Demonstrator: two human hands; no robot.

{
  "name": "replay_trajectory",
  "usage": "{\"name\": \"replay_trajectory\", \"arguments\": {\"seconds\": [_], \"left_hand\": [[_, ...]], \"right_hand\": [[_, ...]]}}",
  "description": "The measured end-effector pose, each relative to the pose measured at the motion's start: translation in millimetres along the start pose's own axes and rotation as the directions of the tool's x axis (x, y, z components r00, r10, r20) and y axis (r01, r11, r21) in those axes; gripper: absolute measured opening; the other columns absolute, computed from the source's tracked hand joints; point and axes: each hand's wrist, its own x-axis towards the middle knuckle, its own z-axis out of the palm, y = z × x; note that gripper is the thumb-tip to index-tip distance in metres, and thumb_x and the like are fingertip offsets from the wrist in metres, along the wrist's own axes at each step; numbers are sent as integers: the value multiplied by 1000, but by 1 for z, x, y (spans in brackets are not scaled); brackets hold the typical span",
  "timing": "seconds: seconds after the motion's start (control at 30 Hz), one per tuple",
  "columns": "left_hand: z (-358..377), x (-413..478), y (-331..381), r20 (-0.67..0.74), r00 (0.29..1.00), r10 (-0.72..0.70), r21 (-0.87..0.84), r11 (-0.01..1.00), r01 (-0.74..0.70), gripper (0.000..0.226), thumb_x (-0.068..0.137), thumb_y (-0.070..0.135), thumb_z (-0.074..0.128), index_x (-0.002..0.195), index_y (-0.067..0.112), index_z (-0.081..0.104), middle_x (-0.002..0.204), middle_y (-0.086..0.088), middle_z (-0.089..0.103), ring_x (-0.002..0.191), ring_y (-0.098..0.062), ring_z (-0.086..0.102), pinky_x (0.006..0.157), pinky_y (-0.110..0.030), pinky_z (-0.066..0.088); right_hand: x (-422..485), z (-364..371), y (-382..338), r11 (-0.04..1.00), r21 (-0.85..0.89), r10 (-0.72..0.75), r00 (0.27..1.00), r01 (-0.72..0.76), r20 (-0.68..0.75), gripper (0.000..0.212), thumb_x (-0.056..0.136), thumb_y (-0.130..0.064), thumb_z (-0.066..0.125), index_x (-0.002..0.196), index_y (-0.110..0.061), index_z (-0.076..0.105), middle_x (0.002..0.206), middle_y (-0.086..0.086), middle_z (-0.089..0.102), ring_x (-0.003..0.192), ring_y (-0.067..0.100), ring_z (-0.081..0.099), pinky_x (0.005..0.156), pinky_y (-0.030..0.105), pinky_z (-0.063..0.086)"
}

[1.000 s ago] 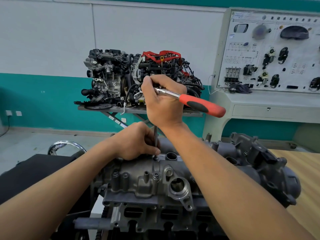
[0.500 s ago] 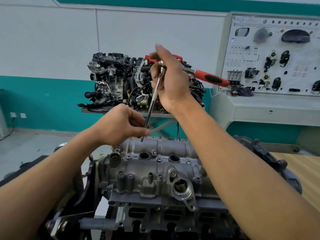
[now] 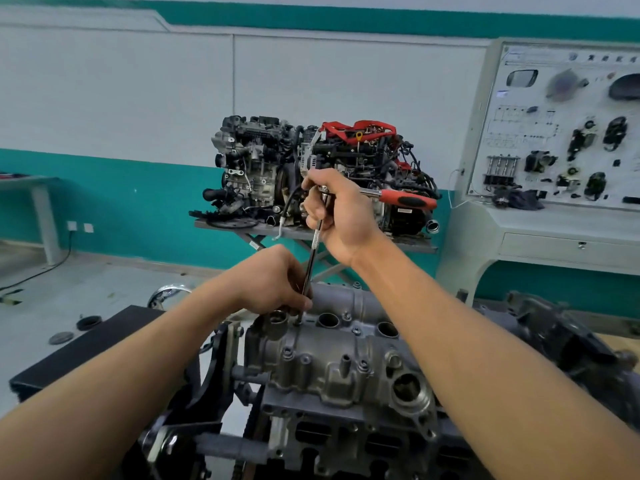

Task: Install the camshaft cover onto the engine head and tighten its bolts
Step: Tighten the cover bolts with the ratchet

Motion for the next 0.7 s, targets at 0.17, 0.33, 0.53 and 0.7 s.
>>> {"name": "replay_trajectory", "arguments": {"seconds": [0.17, 0.33, 0.53, 0.7], "left_hand": [[2, -1, 3, -30, 999, -18, 33, 999, 19, 11, 74, 22, 87, 82, 17, 80, 74, 5, 76, 69, -9, 71, 57, -13, 46], [2, -2, 5, -34, 999, -19, 53, 998, 21, 10, 75, 20, 86, 81, 18, 78, 75, 3, 76, 71, -12, 71, 59, -16, 48], [-1, -3, 5, 15, 1000, -23, 54, 998, 22, 7, 77, 14, 82, 83, 17, 78, 77, 2, 77, 70, -13, 70, 54, -9, 44], [2, -3, 8, 13, 998, -59, 75, 996, 58, 8, 77, 18, 79, 82, 12, 78, 73, -1, 74, 68, -15, 69, 60, -21, 52]], "right_hand": [[3, -4, -2, 999, 31, 33, 996, -35, 83, 22, 88, -25, 52, 70, -14, 58, 45, -6, 39, 46, 10, 29, 46, 24, 24], [8, -5, -2, 934, 266, 144, 933, -238, 329, 21, 84, -25, 54, 68, -15, 64, 50, -2, 44, 55, 13, 35, 54, 24, 26], [11, -9, -1, 826, 398, 173, 851, -399, 495, 10, 78, -22, 64, 76, -14, 70, 58, -1, 56, 62, 14, 48, 61, 25, 34], [9, 3, 2, 979, 184, 37, 963, -89, 267, 18, 91, -10, 50, 82, -8, 65, 46, -1, 48, 44, 10, 39, 49, 24, 29]]}}
